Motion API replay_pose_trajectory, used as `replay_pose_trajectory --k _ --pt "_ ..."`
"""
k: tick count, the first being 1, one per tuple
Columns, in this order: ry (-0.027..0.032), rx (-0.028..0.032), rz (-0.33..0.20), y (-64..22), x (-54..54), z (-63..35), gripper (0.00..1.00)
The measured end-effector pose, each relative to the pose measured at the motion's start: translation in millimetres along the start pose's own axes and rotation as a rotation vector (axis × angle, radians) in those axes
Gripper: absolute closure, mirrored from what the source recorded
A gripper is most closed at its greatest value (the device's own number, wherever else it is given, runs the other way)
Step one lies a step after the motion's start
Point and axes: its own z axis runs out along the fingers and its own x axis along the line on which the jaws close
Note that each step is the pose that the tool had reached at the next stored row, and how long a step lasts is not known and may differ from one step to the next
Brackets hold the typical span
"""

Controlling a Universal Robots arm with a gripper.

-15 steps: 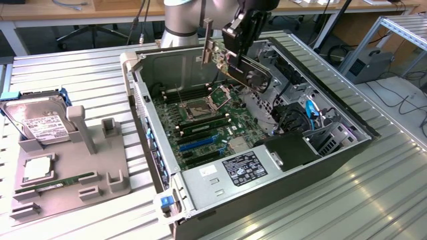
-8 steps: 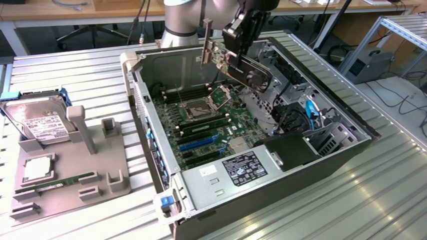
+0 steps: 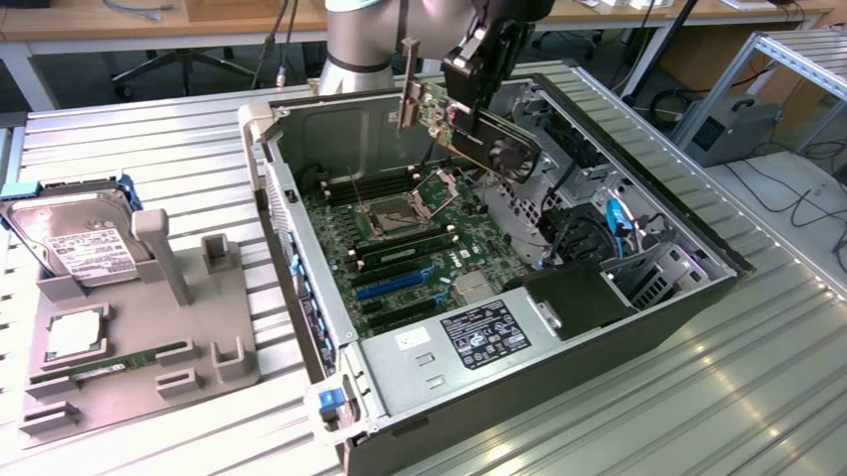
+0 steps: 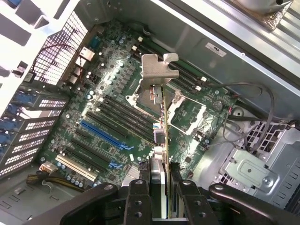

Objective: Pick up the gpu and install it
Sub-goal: 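Insert the gpu into the slot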

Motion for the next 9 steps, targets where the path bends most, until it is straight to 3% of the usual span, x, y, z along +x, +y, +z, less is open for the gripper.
replay_pose_trajectory --k 9 --pt "0.0009 -0.0007 -0.026 0.0 0.0 0.0 0.73"
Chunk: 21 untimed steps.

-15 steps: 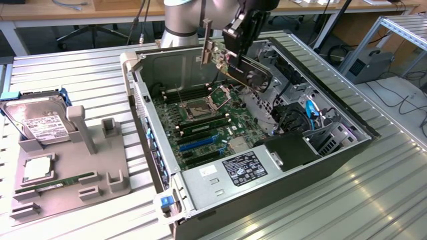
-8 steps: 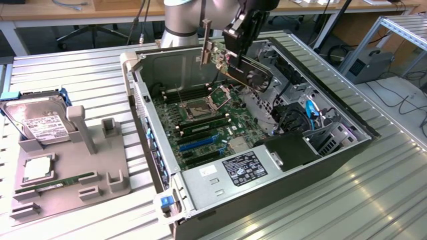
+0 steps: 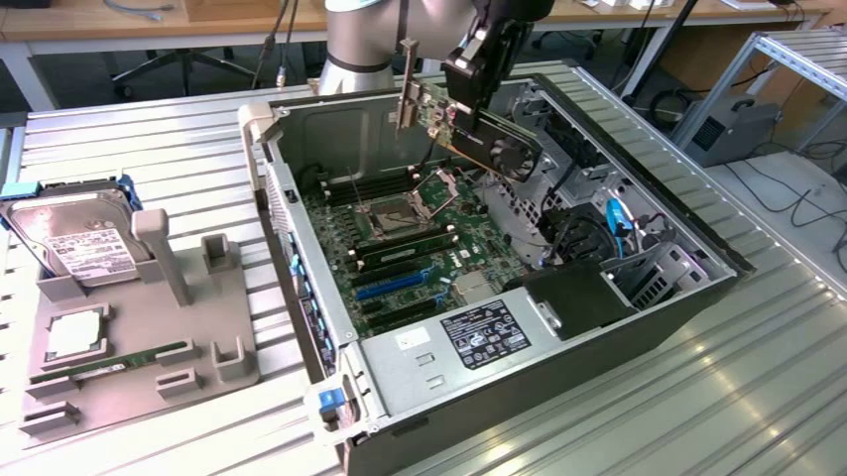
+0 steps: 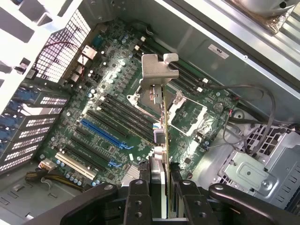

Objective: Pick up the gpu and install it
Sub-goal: 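Insert the gpu into the slot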

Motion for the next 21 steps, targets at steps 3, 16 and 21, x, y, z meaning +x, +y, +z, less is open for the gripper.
replay_pose_trajectory --k 3,16,21 --pt "0.0003 -0.0002 -0.008 0.0 0.0 0.0 0.73" --pt "0.0017 -0.0012 -0.046 0.0 0.0 0.0 0.73" --pt "0.0022 -0.0015 -0.061 0.0 0.0 0.0 0.73"
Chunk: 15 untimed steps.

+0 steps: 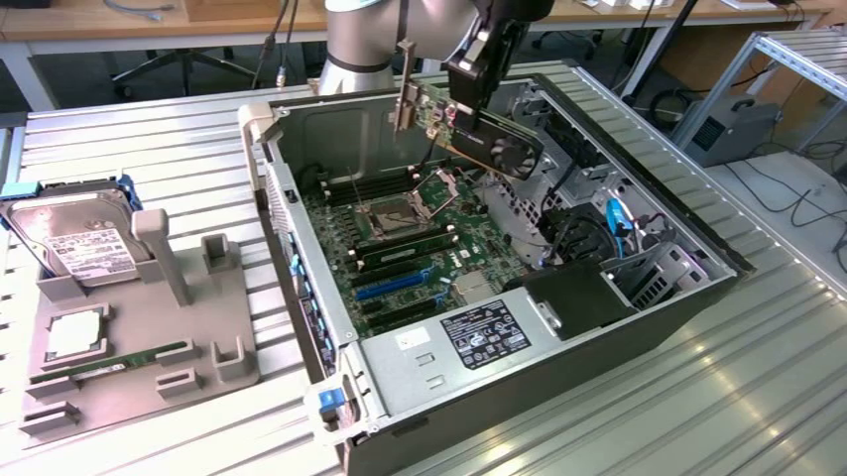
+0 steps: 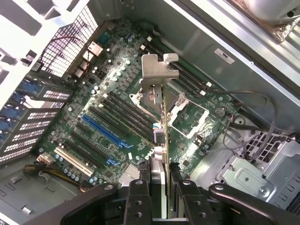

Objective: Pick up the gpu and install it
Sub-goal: 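Insert the gpu into the slot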

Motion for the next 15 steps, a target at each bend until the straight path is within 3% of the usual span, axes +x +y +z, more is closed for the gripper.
replay_pose_trajectory --k 15 --pt "0.0015 -0.001 -0.041 0.0 0.0 0.0 0.73"
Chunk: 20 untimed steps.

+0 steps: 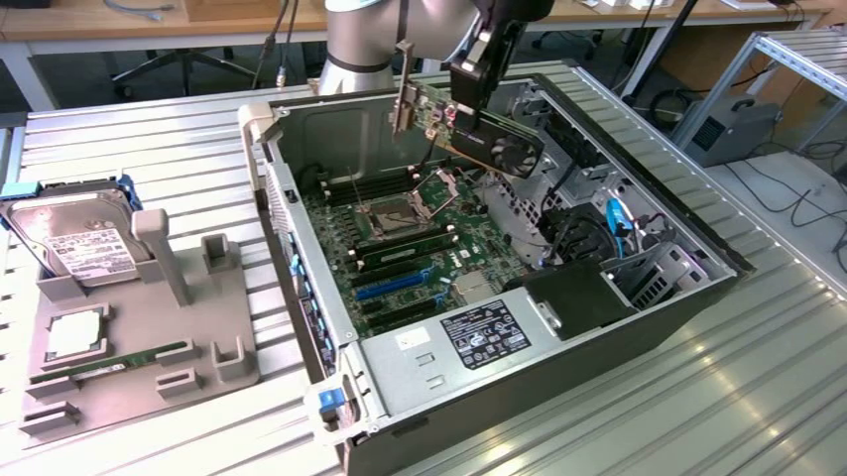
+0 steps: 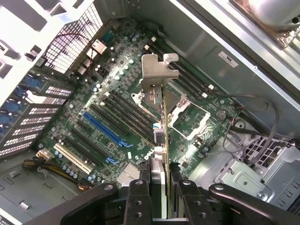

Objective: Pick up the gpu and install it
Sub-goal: 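Insert the gpu into the slot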

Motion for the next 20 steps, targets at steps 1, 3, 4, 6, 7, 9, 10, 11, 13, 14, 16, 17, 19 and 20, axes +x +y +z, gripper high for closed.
replay_pose_trajectory --k 1,3,4,6,7,9,10,11,13,14,16,17,19,20 --pt "0.0001 -0.0001 -0.003 0.0 0.0 0.0 0.73" --pt "0.0003 -0.0002 -0.008 0.0 0.0 0.0 0.73" --pt "0.0004 -0.0003 -0.011 0.0 0.0 0.0 0.73" --pt "0.0006 -0.0004 -0.016 0.0 0.0 0.0 0.73" --pt "0.0007 -0.0005 -0.019 0.0 0.0 0.0 0.73" --pt "0.0009 -0.0006 -0.024 0.0 0.0 0.0 0.73" --pt "0.001 -0.0007 -0.027 0.0 0.0 0.0 0.73" --pt "0.0011 -0.0008 -0.031 0.0 0.0 0.0 0.73" --pt "0.0015 -0.001 -0.041 0.0 0.0 0.0 0.73" --pt "0.0017 -0.0011 -0.045 0.0 0.0 0.0 0.73" --pt "0.002 -0.0013 -0.053 0.0 0.0 0.0 0.73" --pt "0.0021 -0.0014 -0.055 0.0 0.0 0.0 0.73" --pt "0.0023 -0.0015 -0.061 0.0 0.0 0.0 0.73" --pt "0.0023 -0.0016 -0.064 0.0 0.0 0.0 0.73"
